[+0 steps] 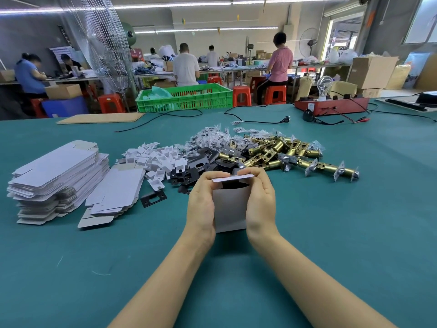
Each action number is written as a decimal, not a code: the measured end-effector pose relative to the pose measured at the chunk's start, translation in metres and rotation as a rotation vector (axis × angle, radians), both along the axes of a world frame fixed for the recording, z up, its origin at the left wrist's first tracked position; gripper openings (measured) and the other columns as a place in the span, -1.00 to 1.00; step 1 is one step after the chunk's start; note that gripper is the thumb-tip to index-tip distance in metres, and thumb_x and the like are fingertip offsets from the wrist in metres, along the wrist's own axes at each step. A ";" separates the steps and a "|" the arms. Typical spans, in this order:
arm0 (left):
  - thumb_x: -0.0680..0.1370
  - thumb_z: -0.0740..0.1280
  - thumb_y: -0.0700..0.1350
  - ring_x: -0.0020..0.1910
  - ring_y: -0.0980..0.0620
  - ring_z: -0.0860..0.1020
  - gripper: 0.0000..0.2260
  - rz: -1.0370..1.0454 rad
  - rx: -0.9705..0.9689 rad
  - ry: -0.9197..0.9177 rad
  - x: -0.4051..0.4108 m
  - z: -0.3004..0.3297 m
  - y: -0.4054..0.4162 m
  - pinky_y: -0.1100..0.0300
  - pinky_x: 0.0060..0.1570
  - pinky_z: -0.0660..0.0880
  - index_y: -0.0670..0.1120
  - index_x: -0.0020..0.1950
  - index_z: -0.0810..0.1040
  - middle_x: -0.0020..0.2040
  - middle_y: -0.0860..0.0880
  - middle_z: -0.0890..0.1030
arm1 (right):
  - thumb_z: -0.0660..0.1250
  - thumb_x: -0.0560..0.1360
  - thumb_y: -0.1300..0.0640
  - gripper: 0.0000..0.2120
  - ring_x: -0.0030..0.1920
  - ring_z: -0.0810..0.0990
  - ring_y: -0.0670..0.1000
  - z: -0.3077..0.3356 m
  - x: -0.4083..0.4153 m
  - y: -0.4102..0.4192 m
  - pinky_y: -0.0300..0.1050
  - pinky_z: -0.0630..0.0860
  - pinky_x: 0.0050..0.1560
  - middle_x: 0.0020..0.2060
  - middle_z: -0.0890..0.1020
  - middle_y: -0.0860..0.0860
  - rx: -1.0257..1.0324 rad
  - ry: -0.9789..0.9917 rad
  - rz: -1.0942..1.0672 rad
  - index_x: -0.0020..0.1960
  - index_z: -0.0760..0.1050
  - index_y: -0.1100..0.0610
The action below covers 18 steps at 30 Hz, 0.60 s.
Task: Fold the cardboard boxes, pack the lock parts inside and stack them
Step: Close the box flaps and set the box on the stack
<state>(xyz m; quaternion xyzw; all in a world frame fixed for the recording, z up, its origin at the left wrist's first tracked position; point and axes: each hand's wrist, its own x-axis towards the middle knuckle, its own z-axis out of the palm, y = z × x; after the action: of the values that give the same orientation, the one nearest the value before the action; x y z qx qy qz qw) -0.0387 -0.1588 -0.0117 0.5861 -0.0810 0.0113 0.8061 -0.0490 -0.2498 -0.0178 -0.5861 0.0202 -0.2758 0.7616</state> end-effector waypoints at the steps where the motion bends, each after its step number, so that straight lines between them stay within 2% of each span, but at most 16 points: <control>1: 0.36 0.25 -0.05 -0.17 -0.05 0.55 -0.85 0.000 0.003 0.001 -0.002 0.000 0.000 0.07 -0.22 0.47 0.04 -0.23 0.61 -0.16 -0.03 0.65 | 0.08 0.56 0.25 -0.69 -0.25 0.50 -0.21 -0.001 -0.001 0.001 -0.43 0.41 -0.31 -0.28 0.59 -0.18 0.004 -0.014 -0.007 -0.23 0.51 0.02; 3: 0.36 0.24 -0.05 -0.20 -0.05 0.55 -0.85 -0.028 -0.022 -0.003 -0.006 0.000 0.003 0.11 -0.24 0.46 0.03 -0.23 0.61 -0.17 -0.05 0.64 | 0.08 0.51 0.17 -0.76 -0.30 0.49 -0.21 -0.002 -0.004 0.002 -0.39 0.40 -0.36 -0.30 0.58 -0.19 0.009 -0.044 0.000 -0.19 0.50 0.05; 6: 0.35 0.18 -0.06 -0.26 -0.03 0.56 -0.80 -0.127 -0.115 -0.053 -0.013 0.004 0.001 0.25 -0.36 0.48 -0.03 -0.23 0.60 -0.22 -0.08 0.63 | 0.07 0.46 0.08 -0.76 -0.24 0.49 -0.09 -0.005 -0.006 0.002 -0.21 0.41 -0.31 -0.24 0.58 -0.12 0.035 -0.084 0.062 -0.20 0.52 -0.01; 7: 0.33 0.18 -0.04 -0.24 -0.01 0.52 -0.79 -0.154 -0.117 -0.079 -0.019 0.009 -0.003 0.28 -0.32 0.47 -0.04 -0.31 0.59 -0.25 -0.06 0.60 | 0.08 0.46 0.05 -0.75 -0.22 0.49 -0.06 -0.005 -0.005 0.001 -0.17 0.40 -0.29 -0.22 0.57 -0.08 0.050 -0.090 0.088 -0.21 0.52 -0.04; 9: 0.23 0.22 0.03 -0.19 0.12 0.39 -0.81 -0.196 -0.105 -0.137 -0.029 0.017 -0.008 0.40 -0.14 0.33 -0.02 -0.52 0.49 -0.28 0.03 0.48 | 0.10 0.46 -0.02 -0.76 -0.19 0.50 -0.01 -0.006 -0.005 0.000 -0.12 0.40 -0.27 -0.18 0.57 -0.01 0.043 -0.092 0.111 -0.21 0.53 -0.06; 10: 0.18 0.27 0.09 -0.18 0.12 0.39 -0.81 -0.197 -0.103 -0.139 -0.029 0.017 -0.009 0.39 -0.14 0.34 -0.01 -0.51 0.49 -0.27 0.03 0.48 | 0.12 0.44 -0.08 -0.77 -0.17 0.50 0.02 -0.006 -0.005 0.000 -0.10 0.40 -0.24 -0.16 0.57 0.01 0.018 -0.092 0.107 -0.19 0.53 -0.07; 12: 0.19 0.35 0.12 -0.17 -0.02 0.52 -0.75 -0.180 -0.057 -0.128 -0.018 0.007 -0.002 0.27 -0.24 0.47 0.01 -0.26 0.58 -0.19 -0.05 0.59 | 0.14 0.39 -0.15 -0.77 -0.13 0.51 0.04 -0.007 -0.006 0.000 -0.06 0.41 -0.19 -0.13 0.58 0.00 -0.027 -0.093 0.089 -0.15 0.52 -0.08; 13: 0.21 0.38 0.11 -0.16 -0.04 0.55 -0.74 -0.163 -0.028 -0.133 -0.013 0.003 0.003 0.19 -0.25 0.49 0.04 -0.17 0.57 -0.12 -0.08 0.60 | 0.15 0.38 -0.14 -0.77 -0.12 0.52 0.00 -0.008 -0.006 0.000 -0.06 0.42 -0.17 -0.14 0.59 -0.06 -0.047 -0.094 0.078 -0.13 0.52 -0.08; 16: 0.24 0.38 0.09 -0.08 -0.06 0.55 -0.74 -0.120 0.016 -0.132 -0.006 -0.005 0.006 0.05 -0.13 0.45 0.10 -0.10 0.54 0.01 -0.16 0.57 | 0.13 0.43 0.02 -0.80 -0.12 0.52 -0.11 -0.011 -0.005 -0.002 -0.09 0.43 -0.11 -0.18 0.60 -0.19 -0.099 -0.098 0.040 -0.07 0.51 -0.02; 18: 0.30 0.37 0.08 -0.04 -0.03 0.53 -0.71 -0.091 0.053 -0.192 -0.007 -0.008 0.003 0.10 -0.08 0.46 0.07 -0.01 0.52 0.04 -0.11 0.56 | 0.11 0.45 0.06 -0.79 -0.11 0.52 -0.16 -0.013 -0.004 -0.003 -0.18 0.44 -0.10 -0.17 0.60 -0.23 -0.126 -0.105 0.021 -0.05 0.51 -0.02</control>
<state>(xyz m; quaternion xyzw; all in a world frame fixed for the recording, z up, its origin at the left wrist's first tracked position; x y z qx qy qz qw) -0.0457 -0.1556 -0.0195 0.5990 -0.1848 0.0287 0.7786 -0.0532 -0.2526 -0.0308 -0.6176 -0.0433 -0.2989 0.7262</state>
